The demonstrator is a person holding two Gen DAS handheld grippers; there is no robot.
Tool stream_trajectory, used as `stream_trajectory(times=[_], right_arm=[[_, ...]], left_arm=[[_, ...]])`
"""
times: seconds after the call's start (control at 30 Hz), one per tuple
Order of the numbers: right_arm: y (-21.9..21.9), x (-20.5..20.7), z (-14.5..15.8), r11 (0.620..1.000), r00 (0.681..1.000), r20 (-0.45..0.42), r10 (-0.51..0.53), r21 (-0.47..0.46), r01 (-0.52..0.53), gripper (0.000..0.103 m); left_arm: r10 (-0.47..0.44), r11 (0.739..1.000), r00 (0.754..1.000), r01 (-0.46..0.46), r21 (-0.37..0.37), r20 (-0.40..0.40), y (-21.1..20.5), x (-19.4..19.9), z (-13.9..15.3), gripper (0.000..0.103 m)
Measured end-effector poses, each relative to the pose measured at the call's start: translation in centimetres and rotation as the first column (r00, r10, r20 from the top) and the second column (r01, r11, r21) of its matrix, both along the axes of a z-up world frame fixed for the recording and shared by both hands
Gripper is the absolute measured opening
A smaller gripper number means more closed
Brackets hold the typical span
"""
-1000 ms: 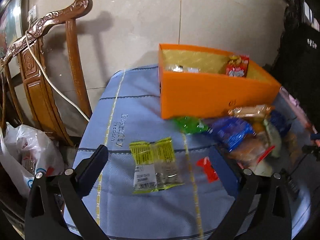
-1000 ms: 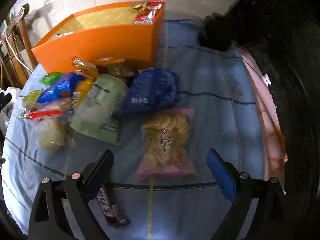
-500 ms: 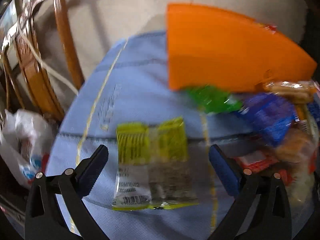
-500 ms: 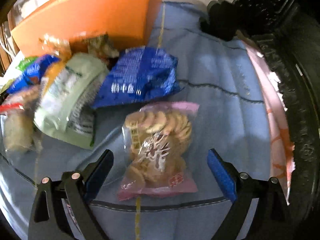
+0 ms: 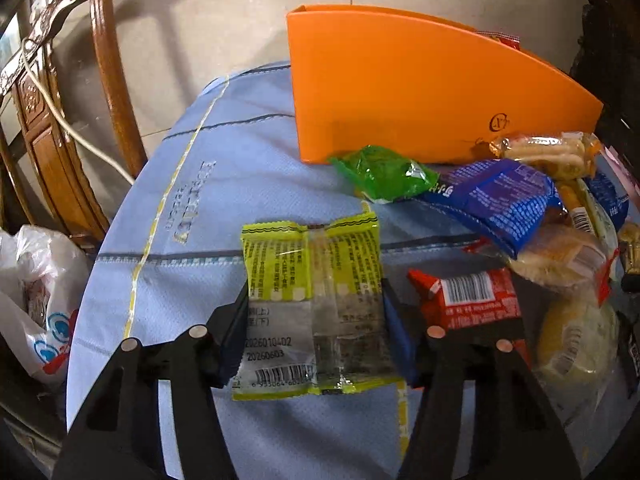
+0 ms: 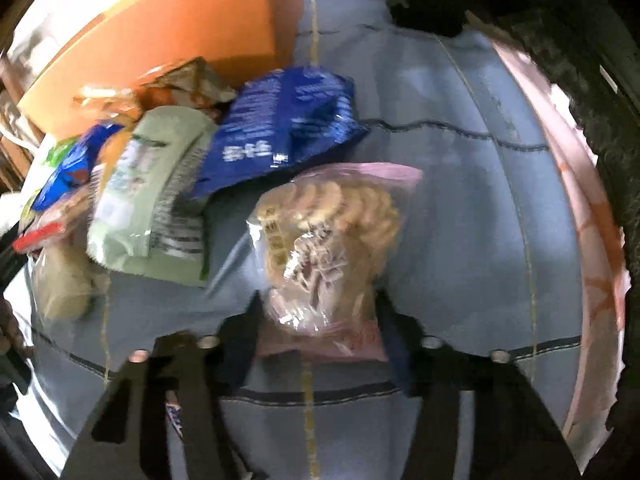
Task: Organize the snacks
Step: 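Grasp yellow-green bread pack with left tool while right tool grasps pink cookie bag, then carry both held packs over the orange box and open both tools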
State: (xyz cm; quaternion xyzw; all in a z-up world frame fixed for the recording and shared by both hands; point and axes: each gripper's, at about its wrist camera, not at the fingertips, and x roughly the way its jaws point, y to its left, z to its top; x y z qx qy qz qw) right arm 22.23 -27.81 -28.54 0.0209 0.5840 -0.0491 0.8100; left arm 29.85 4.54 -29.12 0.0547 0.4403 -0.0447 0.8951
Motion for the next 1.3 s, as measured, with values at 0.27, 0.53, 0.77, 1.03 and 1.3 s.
stream_trajectory(times=[0.27, 0.53, 0.77, 1.03, 1.3], right_arm=[[1.4, -2.5, 2.4, 1.000, 0.995, 0.101, -0.010, -0.008, 0.011, 0.036], [0.4, -5.8, 6.9, 0.996, 0.980, 0.188, -0.063, 0.066, 0.052, 0.036], [1.8, -6.4, 12.2, 0.994, 0.960, 0.275, -0.056, 0.103, 0.028, 0.036], [4.4, -1.5, 19.4, 0.993, 0.931, 0.361, 0.060, 0.069, -0.091, 0.036], [3.8, 7.6, 24.2, 0.987, 0.900, 0.421, 0.118, 0.048, -0.151, 0.036]], left_arm=[[0.002, 0.999, 1.000, -0.001, -0.032, 0.022, 0.8, -1.7, 1.1, 0.057], [-0.024, 0.995, 0.996, 0.031, -0.091, 0.081, 1.9, -4.3, 4.7, 0.057], [-0.053, 0.987, 0.988, 0.074, -0.144, 0.144, 2.3, -5.1, 10.0, 0.057], [-0.094, 0.975, 0.975, 0.130, -0.178, 0.201, -0.4, -1.7, 16.1, 0.057], [-0.078, 0.982, 0.961, 0.120, -0.145, 0.265, -4.1, 6.0, 21.6, 0.058]])
